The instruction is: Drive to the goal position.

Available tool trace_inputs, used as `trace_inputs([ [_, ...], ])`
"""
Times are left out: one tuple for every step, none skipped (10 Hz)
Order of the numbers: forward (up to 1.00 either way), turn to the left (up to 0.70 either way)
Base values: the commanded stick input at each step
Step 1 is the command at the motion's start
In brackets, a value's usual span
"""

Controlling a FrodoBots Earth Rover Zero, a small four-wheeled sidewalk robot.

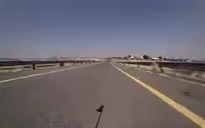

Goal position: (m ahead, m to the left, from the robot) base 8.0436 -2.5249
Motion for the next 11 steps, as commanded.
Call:
trace_inputs([
  [1.0,-0.01],
  [1.0,-0.01],
  [1.0,-0.01],
  [1.0,-0.01],
  [1.0,-0.01],
  [1.0,-0.01],
  [1.0,-0.01],
  [1.0,-0.01],
  [1.0,-0.01],
  [1.0,-0.01],
  [1.0,-0.01],
])
